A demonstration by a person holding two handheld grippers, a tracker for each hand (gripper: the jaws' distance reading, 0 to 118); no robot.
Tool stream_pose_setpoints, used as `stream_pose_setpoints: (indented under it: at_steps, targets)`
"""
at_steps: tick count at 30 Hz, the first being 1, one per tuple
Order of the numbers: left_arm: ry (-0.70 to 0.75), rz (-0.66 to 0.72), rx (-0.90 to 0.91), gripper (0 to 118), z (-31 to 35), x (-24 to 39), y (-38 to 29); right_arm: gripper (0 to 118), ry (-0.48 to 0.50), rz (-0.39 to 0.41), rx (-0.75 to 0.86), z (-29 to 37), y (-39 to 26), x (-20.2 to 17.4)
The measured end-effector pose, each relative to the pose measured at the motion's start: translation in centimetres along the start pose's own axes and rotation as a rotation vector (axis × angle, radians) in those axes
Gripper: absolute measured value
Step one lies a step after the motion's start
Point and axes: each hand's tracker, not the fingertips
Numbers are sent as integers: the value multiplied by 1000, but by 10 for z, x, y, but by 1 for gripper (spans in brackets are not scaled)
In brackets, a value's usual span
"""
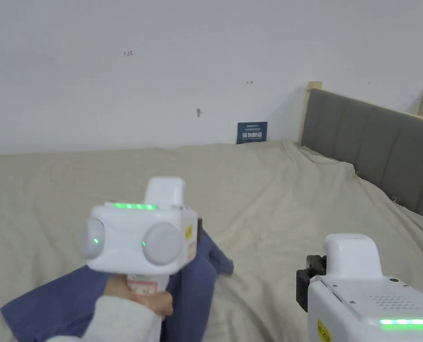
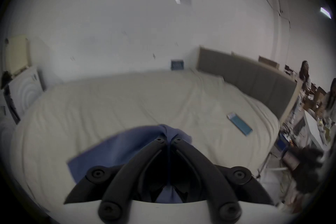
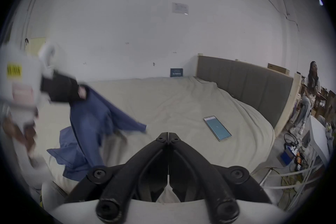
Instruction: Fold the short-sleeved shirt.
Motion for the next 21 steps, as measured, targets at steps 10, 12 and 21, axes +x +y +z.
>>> stream_pose_setpoints:
  at_steps: [10, 12, 21]
  targets:
    - [-135, 60, -210, 92, -75, 3, -72, 0, 2, 16, -96, -26, -24, 9]
    - [-127, 90, -230, 117, -74, -6, -71, 0, 12, 21, -101, -26, -23, 4]
    - [23, 145, -94, 117, 25, -76, -65, 0, 76, 66, -96, -24, -24, -21]
